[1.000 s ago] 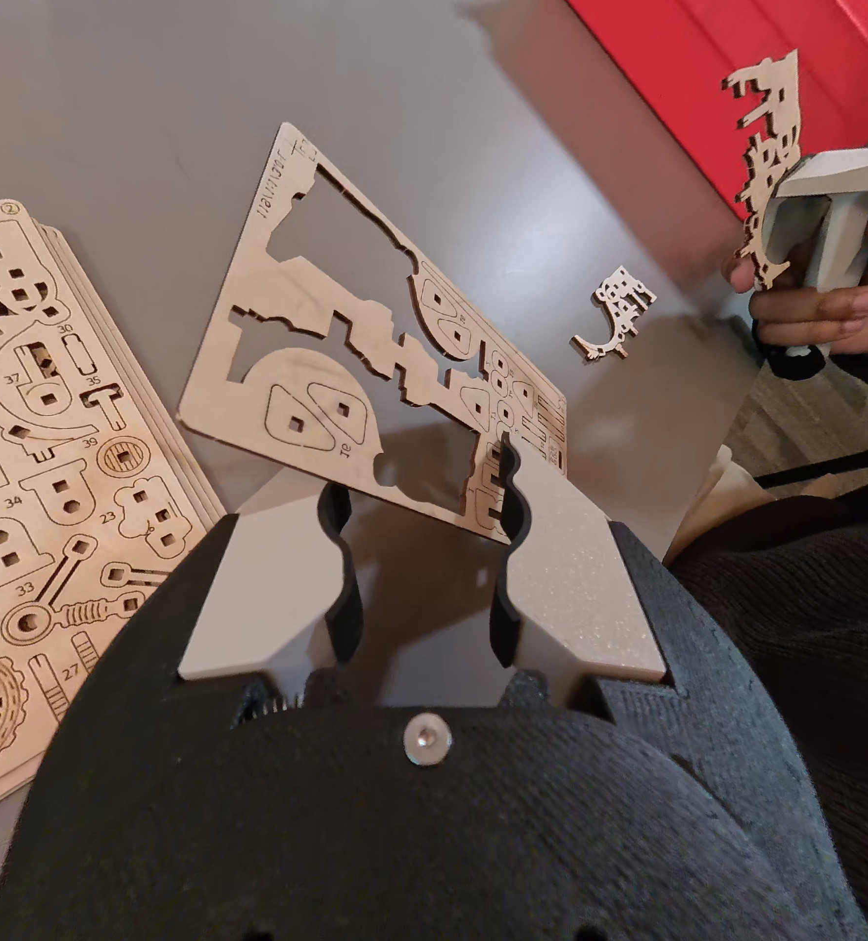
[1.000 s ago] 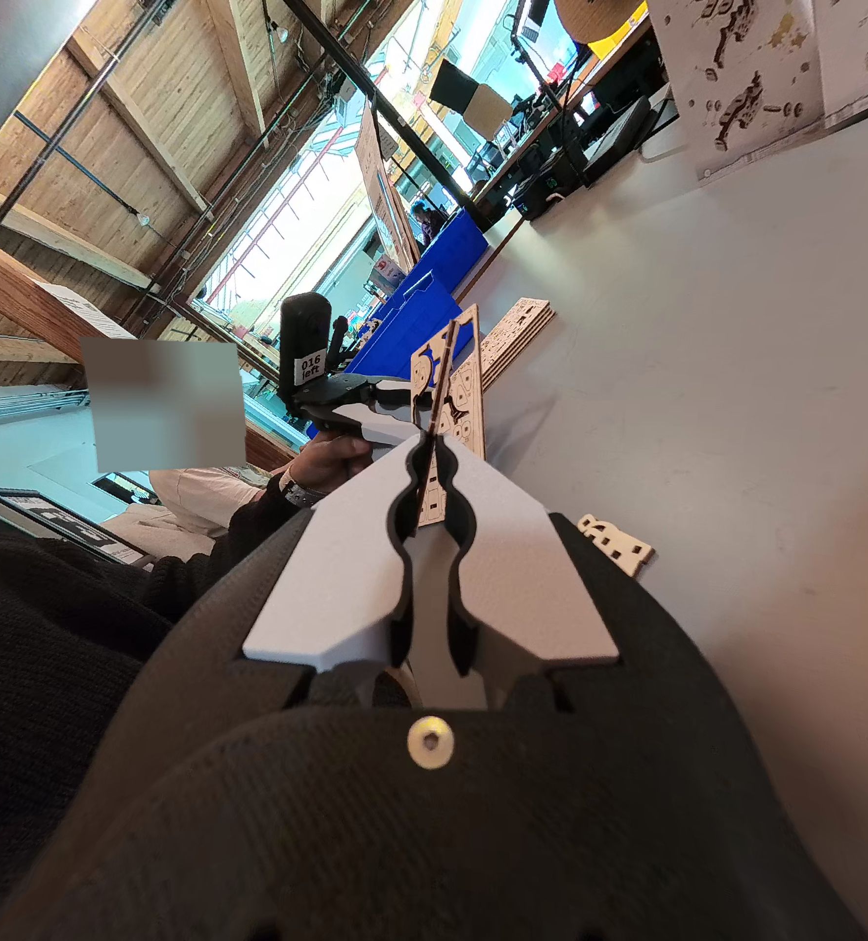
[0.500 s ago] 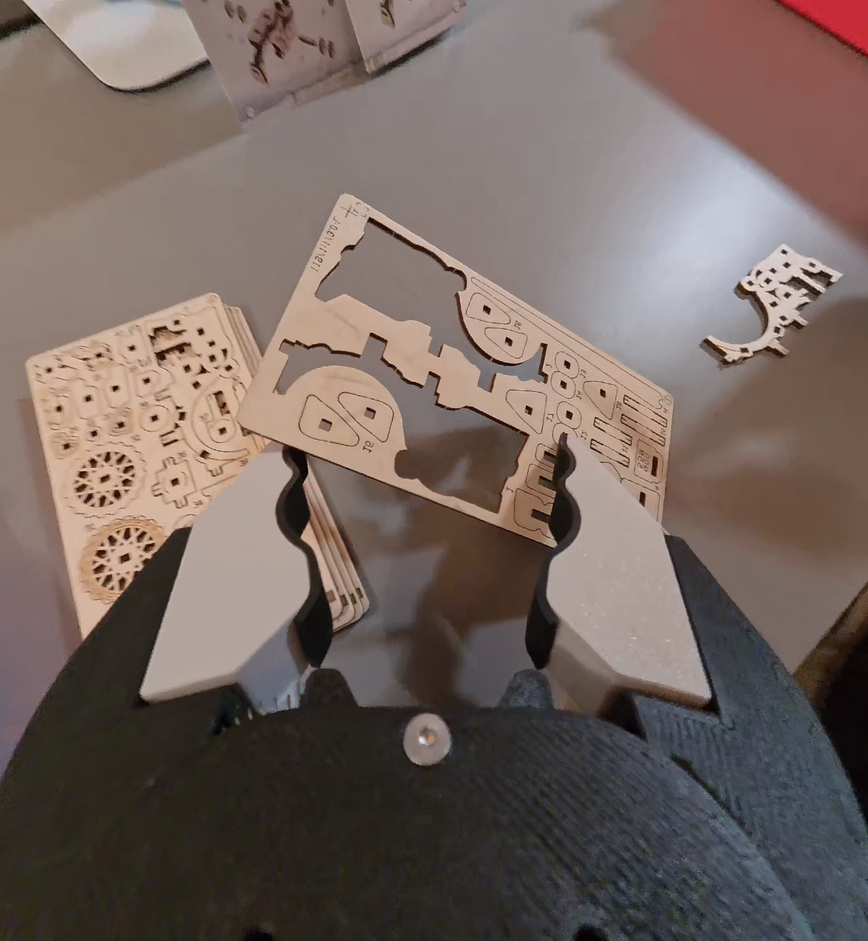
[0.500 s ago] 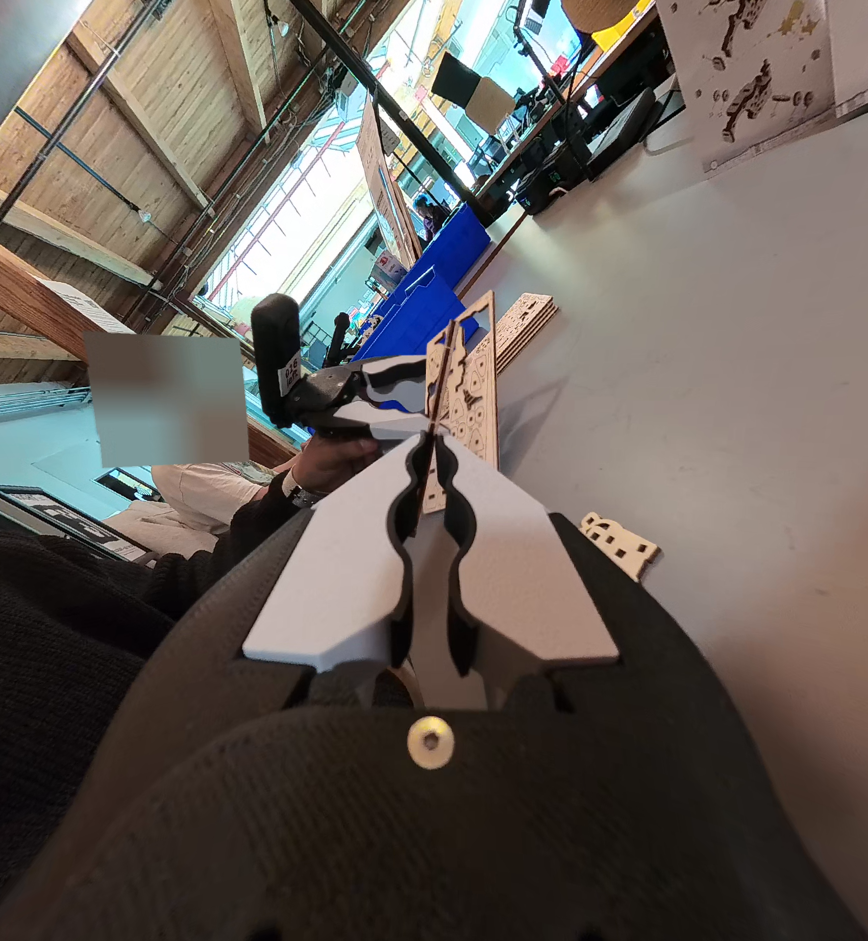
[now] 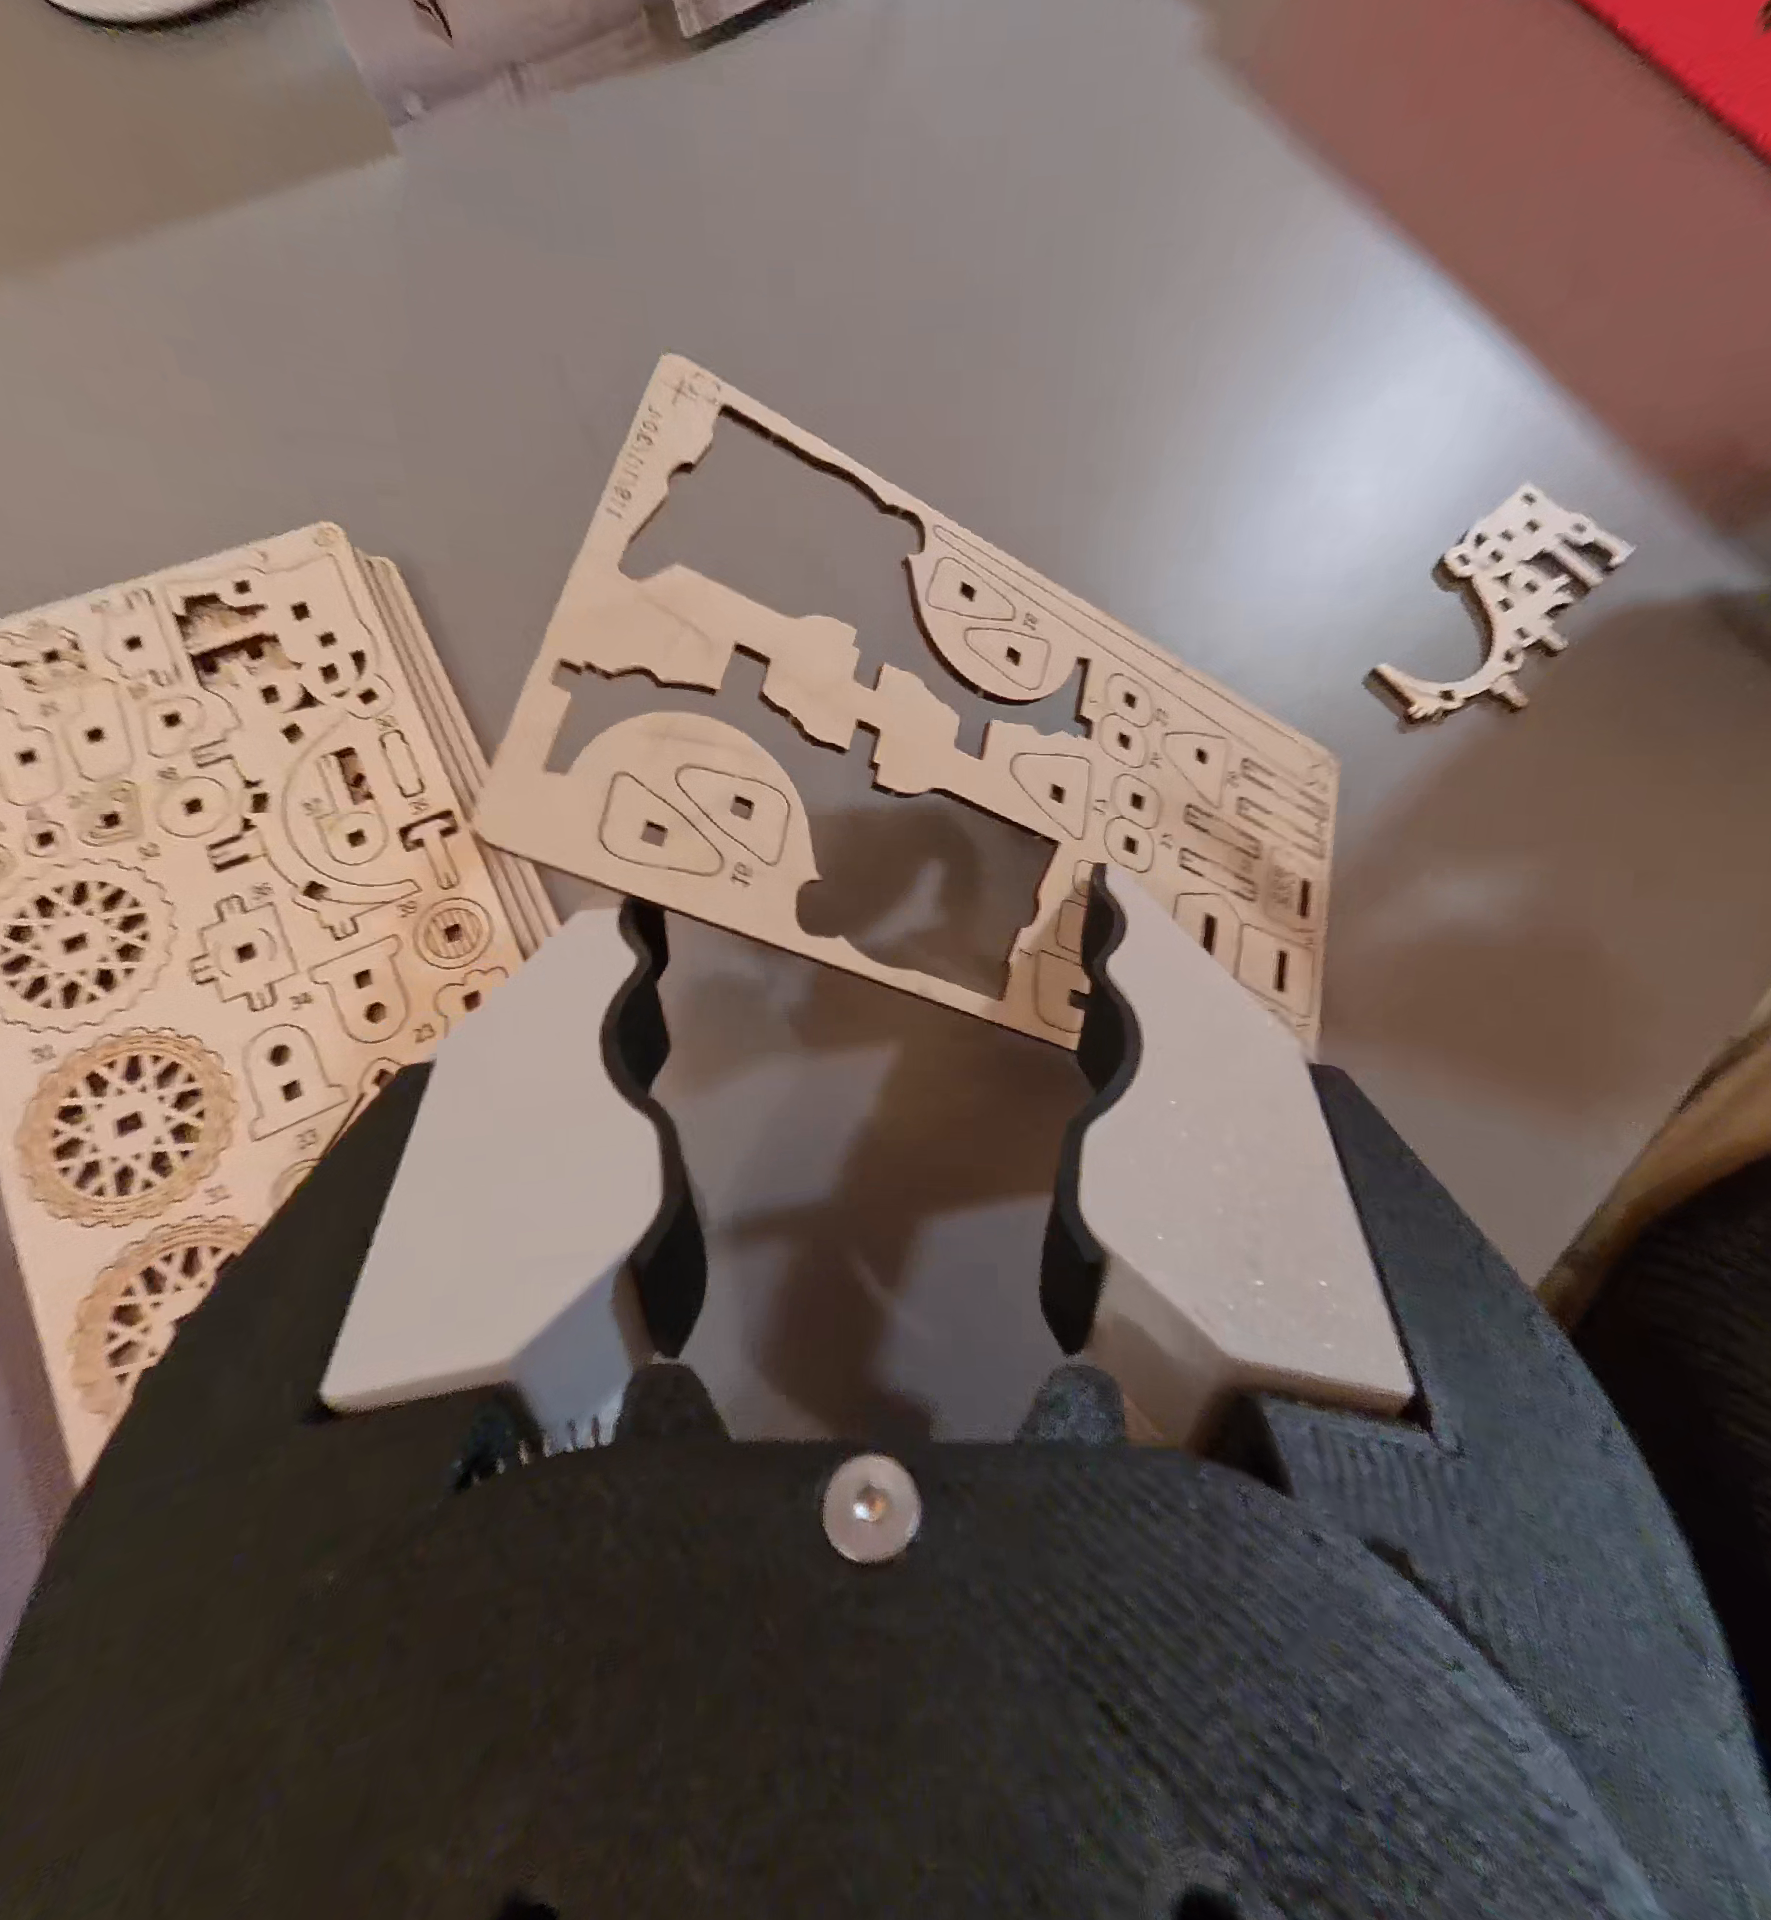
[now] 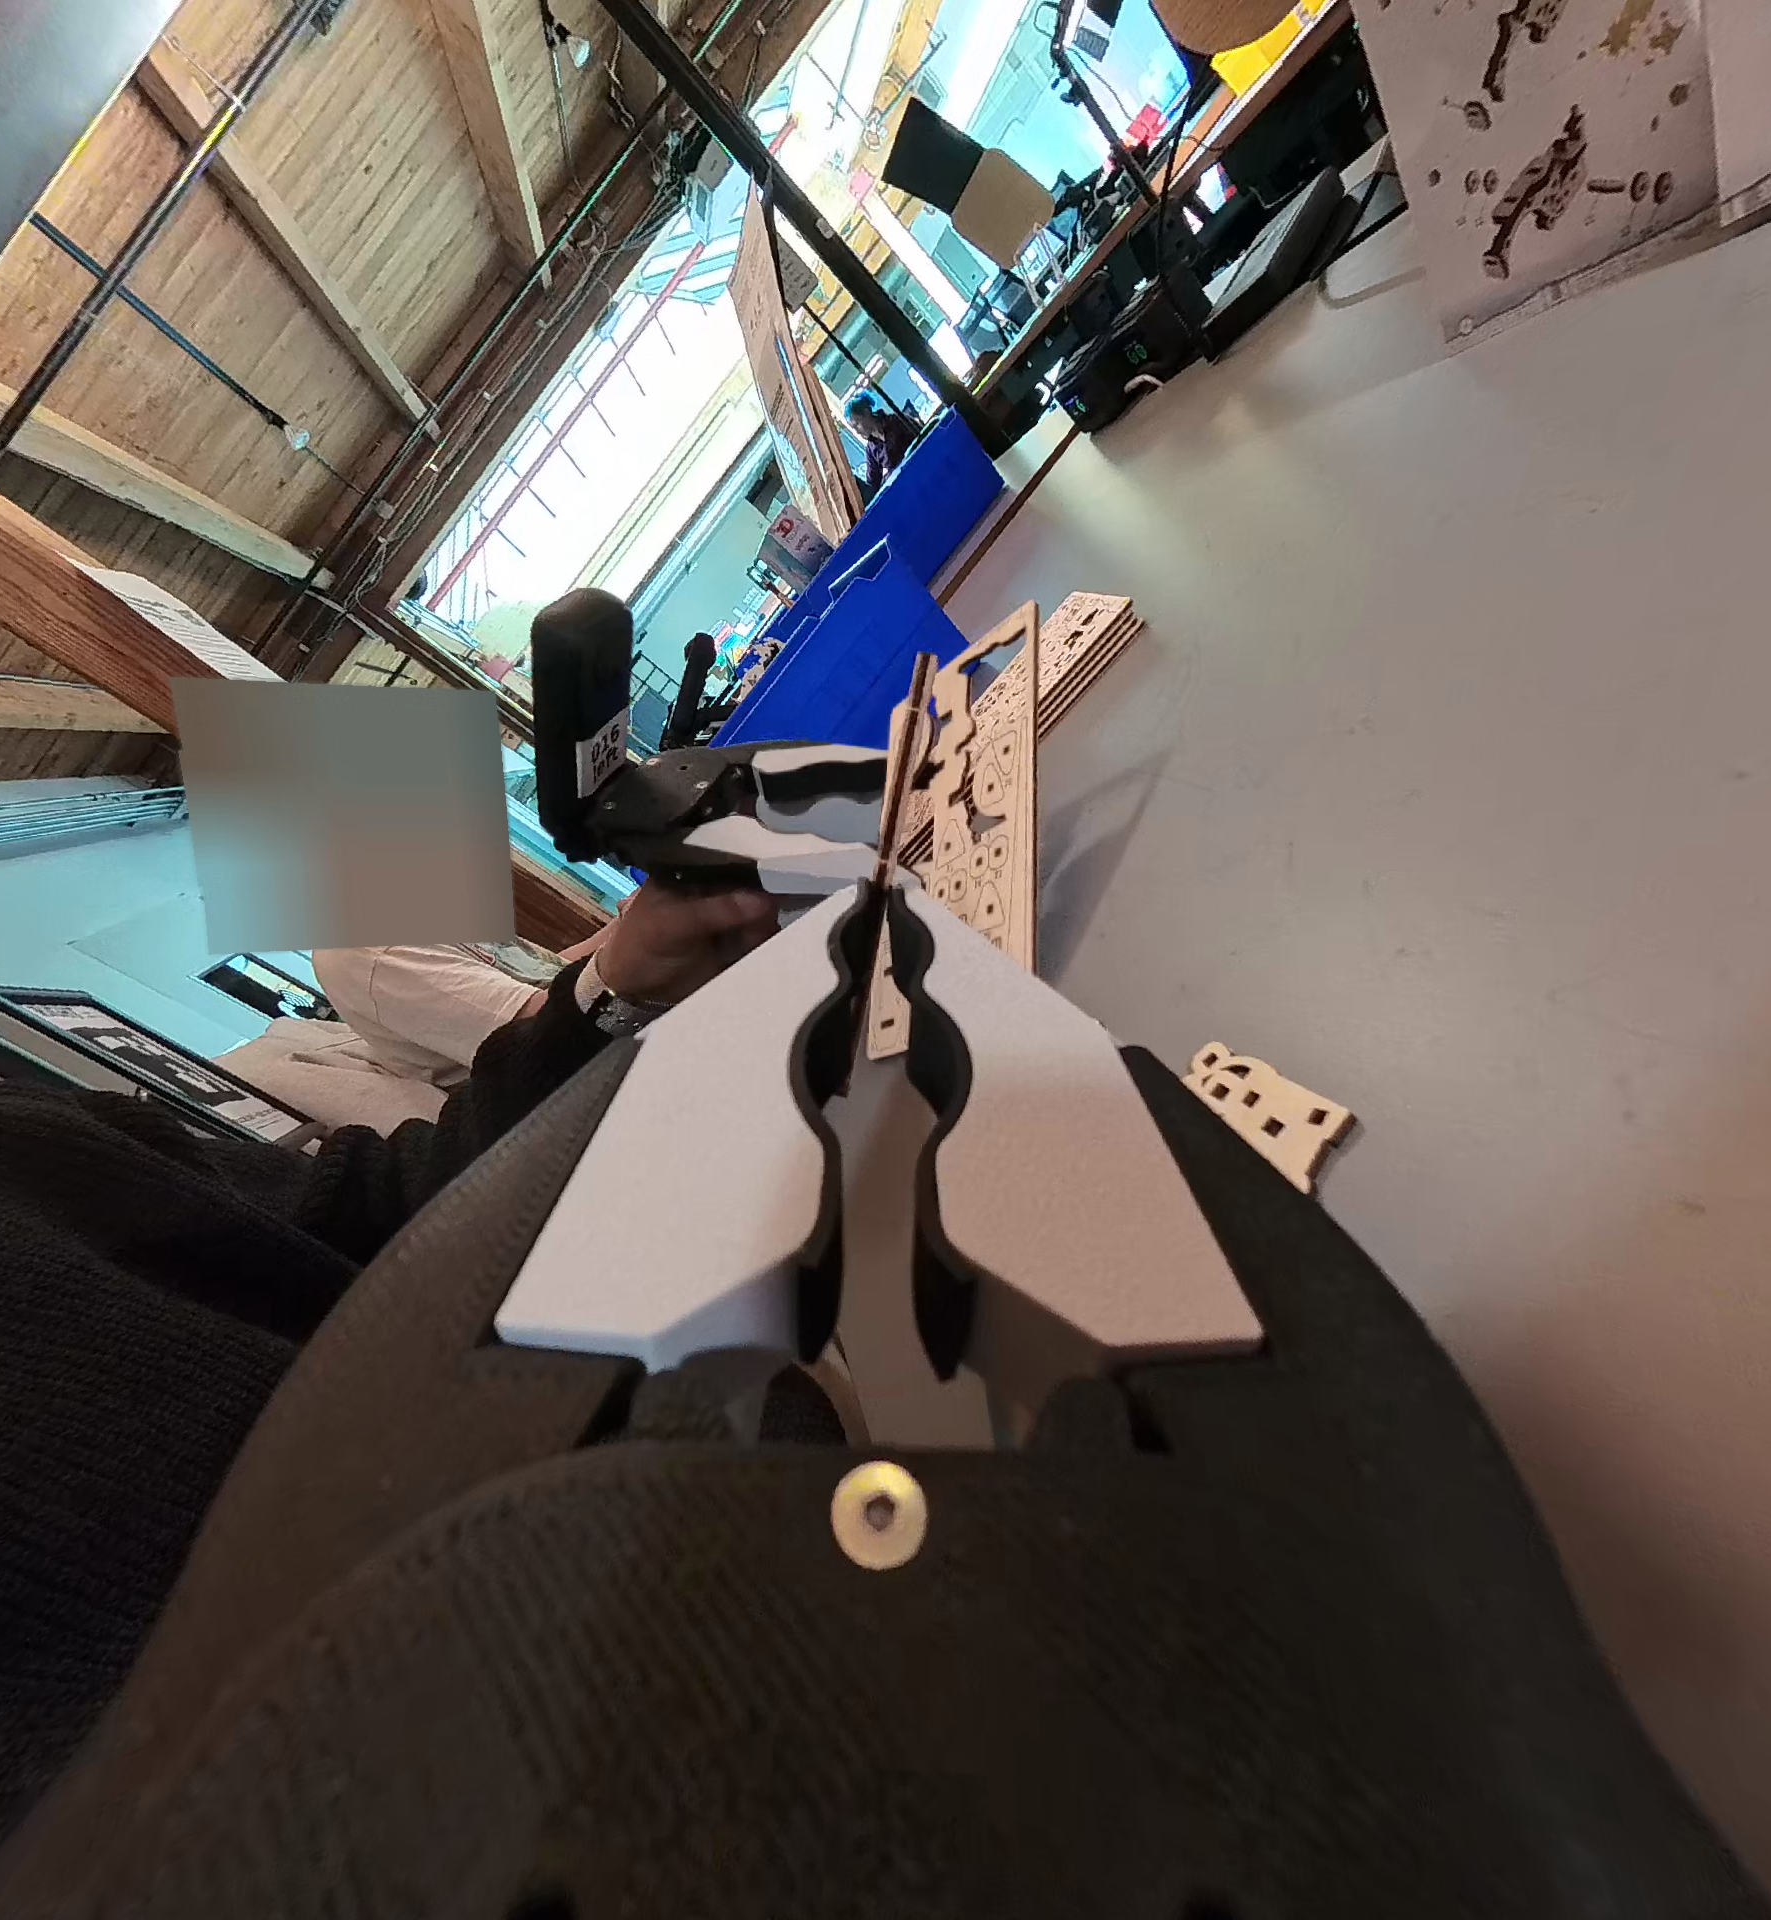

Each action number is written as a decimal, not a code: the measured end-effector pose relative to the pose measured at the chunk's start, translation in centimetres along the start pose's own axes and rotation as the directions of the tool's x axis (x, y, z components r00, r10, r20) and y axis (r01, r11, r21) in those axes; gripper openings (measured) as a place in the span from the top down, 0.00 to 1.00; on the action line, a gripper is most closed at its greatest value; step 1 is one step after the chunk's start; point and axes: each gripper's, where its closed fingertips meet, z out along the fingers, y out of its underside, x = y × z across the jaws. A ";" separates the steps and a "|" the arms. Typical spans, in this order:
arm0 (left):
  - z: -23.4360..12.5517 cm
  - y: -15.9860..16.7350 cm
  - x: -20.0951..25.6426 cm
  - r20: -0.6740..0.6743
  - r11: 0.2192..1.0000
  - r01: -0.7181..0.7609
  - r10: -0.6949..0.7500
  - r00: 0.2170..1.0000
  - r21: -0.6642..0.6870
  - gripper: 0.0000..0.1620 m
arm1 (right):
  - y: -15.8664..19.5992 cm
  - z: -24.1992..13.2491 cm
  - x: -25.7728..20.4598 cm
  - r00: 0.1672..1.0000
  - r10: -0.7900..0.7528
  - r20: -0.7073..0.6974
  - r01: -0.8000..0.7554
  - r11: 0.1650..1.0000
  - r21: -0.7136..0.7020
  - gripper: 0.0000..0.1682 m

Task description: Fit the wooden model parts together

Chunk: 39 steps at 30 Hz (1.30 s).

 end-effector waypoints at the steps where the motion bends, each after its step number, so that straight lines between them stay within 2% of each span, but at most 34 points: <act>1: -0.1 -0.2 0.1 -0.010 1.000 0.015 -0.015 1.000 0.014 0.53 | 0.0 0.0 0.0 1.000 0.001 0.000 -0.001 1.000 0.000 1.00; 4: -0.5 -0.7 -0.8 0.041 0.999 -0.004 0.002 0.999 0.043 0.54 | 0.0 0.0 -0.1 1.000 -0.001 0.001 0.001 1.000 0.000 1.00; 8: -0.9 -1.5 -1.2 0.133 0.992 -0.107 0.098 0.986 0.065 0.53 | 0.1 0.0 0.0 1.000 0.004 0.001 -0.004 1.000 -0.001 1.00; 12: -0.7 -1.9 -1.1 0.123 0.990 -0.081 0.067 0.990 0.117 0.54 | 0.1 0.1 -0.1 1.000 0.002 0.001 -0.002 1.000 -0.003 1.00; 17: -1.5 -3.6 -1.8 0.239 0.966 -0.153 0.101 0.966 0.210 0.55 | 0.1 0.1 0.0 1.000 0.003 0.000 -0.003 1.000 -0.003 1.00; 20: -1.4 -3.9 -0.6 0.158 0.960 -0.127 0.089 0.983 0.249 0.55 | 0.2 0.1 0.0 1.000 0.004 0.000 -0.004 1.000 -0.004 1.00; 24: -1.4 -3.9 -0.2 0.016 0.961 0.024 -0.029 0.999 0.277 0.54 | 0.2 0.1 -0.1 1.000 0.004 0.001 -0.004 1.000 -0.004 1.00; 27: -1.7 -3.9 -1.6 0.033 0.952 0.097 -0.111 0.993 0.290 0.54 | 0.2 0.1 0.0 1.000 0.005 0.000 -0.005 1.000 -0.003 1.00; 30: -1.9 -3.7 -2.3 0.050 0.952 0.108 -0.127 0.991 0.286 0.54 | 0.2 0.1 0.0 1.000 0.009 0.002 -0.009 1.000 -0.003 1.00; 34: -2.4 -4.3 -1.0 -0.038 0.942 0.110 -0.103 0.994 0.317 0.69 | 0.2 0.1 0.0 1.000 0.011 0.002 -0.011 1.000 -0.003 1.00; 36: -2.7 -4.7 -0.2 -0.108 0.931 0.135 -0.103 0.989 0.339 0.70 | 0.1 0.1 0.0 1.000 0.012 0.002 -0.012 1.000 -0.001 1.00; 39: -2.9 -4.8 -0.1 -0.146 0.923 0.170 -0.126 0.981 0.346 0.72 | 0.1 0.0 0.0 1.000 0.014 0.003 -0.014 1.000 -0.001 1.00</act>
